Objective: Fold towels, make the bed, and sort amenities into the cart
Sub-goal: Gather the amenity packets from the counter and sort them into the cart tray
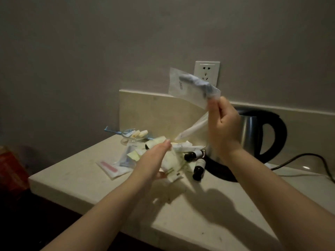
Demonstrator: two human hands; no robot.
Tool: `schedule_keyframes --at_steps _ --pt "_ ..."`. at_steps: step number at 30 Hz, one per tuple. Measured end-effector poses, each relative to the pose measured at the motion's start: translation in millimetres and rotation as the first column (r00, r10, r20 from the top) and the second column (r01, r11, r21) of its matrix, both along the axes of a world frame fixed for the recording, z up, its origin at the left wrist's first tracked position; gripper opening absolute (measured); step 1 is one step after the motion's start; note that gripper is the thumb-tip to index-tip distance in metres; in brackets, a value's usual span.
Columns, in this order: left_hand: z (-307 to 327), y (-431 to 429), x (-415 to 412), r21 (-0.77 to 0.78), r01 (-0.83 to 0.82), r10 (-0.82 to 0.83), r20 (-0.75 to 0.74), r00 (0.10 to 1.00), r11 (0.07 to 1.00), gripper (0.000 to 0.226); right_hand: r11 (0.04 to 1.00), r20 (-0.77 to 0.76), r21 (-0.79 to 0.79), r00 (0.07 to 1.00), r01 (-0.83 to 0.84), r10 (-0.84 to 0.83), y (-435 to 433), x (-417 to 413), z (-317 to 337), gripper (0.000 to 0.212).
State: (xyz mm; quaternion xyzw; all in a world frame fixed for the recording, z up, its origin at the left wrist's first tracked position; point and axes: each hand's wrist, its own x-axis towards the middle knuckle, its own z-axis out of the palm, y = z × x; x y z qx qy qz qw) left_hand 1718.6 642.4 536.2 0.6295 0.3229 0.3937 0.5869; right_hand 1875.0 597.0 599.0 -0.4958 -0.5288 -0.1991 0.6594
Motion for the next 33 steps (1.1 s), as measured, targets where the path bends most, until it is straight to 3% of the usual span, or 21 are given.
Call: schedule_keyframes --at_steps 2,4,6,8,13,16,21,23,25,28,31,33 --pt "10.6 -10.0 16.1 -0.268 0.2 -0.176 0.112 0.978 0.942 0.061 0.996 -0.057 0.079 0.997 -0.04 0.045 -8.0 -10.2 2.8 0.034" --pt "22.2 -18.8 29.7 -0.417 0.41 -0.286 0.328 0.9 0.811 0.081 0.993 -0.045 0.105 0.997 -0.062 0.067 -14.9 -18.7 -3.1 0.032" --pt "32.9 -22.4 38.8 -0.439 0.537 -0.294 0.509 0.809 0.72 0.091 0.997 0.017 0.066 0.999 -0.036 0.035 -20.5 -23.3 -20.2 0.04" --pt "39.0 -24.5 45.6 -0.428 0.575 -0.235 0.621 0.747 0.698 0.094 0.999 0.069 -0.008 0.997 -0.04 0.041 -27.4 -24.6 -43.5 0.046" --pt "32.3 -34.8 59.4 -0.421 0.52 -0.184 0.619 0.764 0.743 0.07 0.976 0.073 -0.214 0.997 0.048 -0.033 -48.1 -22.6 -80.7 0.033" --pt "22.8 -36.7 63.2 -0.464 0.546 -0.201 0.605 0.771 0.698 0.058 0.93 0.162 -0.357 0.986 0.093 -0.037 -59.7 -23.8 -92.9 0.026" --pt "4.2 -33.5 69.1 -0.537 0.545 -0.173 0.592 0.787 0.644 0.023 0.863 0.223 -0.503 0.972 0.046 0.078 -86.2 -20.9 -98.0 0.037" --pt "0.8 -28.4 66.9 -0.544 0.489 -0.105 0.589 0.801 0.682 0.023 0.877 0.188 -0.479 0.981 0.047 0.05 -98.8 -21.4 -96.7 0.023" --pt "-1.9 -26.6 59.6 -0.516 0.339 -0.012 0.537 0.844 0.787 0.027 0.891 0.072 -0.453 0.997 0.025 0.009 -107.4 -19.4 -93.5 0.009" --pt "-8.0 -26.5 36.9 -0.387 0.032 0.143 0.415 0.898 0.922 0.028 0.785 -0.013 -0.619 0.999 0.021 -0.036 -102.8 -3.7 -83.2 0.004" --pt "-14.9 -24.2 9.8 -0.307 -0.156 0.254 0.31 0.916 0.939 0.025 0.648 0.127 -0.748 0.989 0.143 -0.072 -82.3 22.5 -78.1 0.022" --pt "-18.7 -25.8 -4.2 -0.278 -0.263 0.333 0.247 0.91 0.924 0.033 0.579 0.324 -0.767 0.946 0.275 -0.019 -66.3 38.0 -77.2 0.042"
